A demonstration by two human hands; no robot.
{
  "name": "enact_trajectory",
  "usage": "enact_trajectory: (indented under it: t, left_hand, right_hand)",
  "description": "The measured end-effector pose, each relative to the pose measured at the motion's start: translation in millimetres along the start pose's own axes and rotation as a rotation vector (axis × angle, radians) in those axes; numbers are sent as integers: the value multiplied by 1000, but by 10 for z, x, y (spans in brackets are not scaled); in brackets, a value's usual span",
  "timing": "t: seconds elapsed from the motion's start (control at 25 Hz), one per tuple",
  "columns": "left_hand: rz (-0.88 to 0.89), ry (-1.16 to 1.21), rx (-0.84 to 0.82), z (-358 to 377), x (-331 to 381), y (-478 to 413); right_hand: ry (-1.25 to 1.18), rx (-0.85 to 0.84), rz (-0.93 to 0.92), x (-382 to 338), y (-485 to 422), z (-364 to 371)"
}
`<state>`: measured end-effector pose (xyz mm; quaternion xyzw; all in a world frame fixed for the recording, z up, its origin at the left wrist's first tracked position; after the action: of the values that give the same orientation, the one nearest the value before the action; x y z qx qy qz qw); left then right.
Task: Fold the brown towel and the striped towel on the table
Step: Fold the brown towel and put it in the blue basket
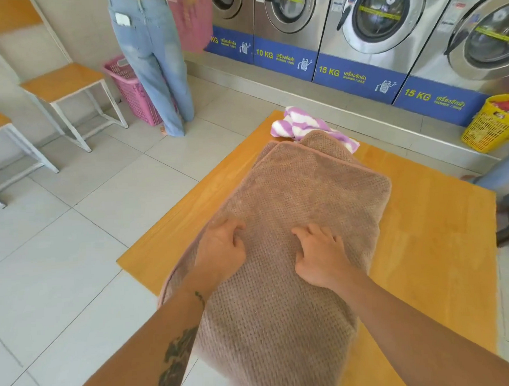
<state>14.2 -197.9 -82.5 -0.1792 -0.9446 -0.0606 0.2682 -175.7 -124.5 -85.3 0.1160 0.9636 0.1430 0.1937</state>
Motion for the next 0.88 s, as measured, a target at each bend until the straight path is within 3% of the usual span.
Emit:
enact_trajectory:
  t: [0.32, 0.52, 0.68, 0.88]
  left_hand:
    - [-191, 194, 7, -5, -212, 1307]
    - [-278, 267, 12, -11, -351, 1845]
    - [-240, 264, 3, -70, -445, 2036]
    - [-325, 282, -53, -144, -896, 1875]
  right_hand:
    - [-183, -144, 18, 109, 1094, 263]
    - [-136, -176, 51, 194, 1751, 547]
    - [-132, -105, 65, 133, 2104, 694]
    - [-351, 90, 230, -17, 2358, 890]
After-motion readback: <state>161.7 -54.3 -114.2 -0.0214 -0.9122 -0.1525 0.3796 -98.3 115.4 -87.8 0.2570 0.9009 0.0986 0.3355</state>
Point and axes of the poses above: each hand's wrist, its own y-axis away from the middle knuckle, its own z-axis out of the palm, x = y × z, the point moved 7 cm from there along -y, towards the middle knuckle, and after that the axes turned 8 degrees about -y, right-handed, at the moved point
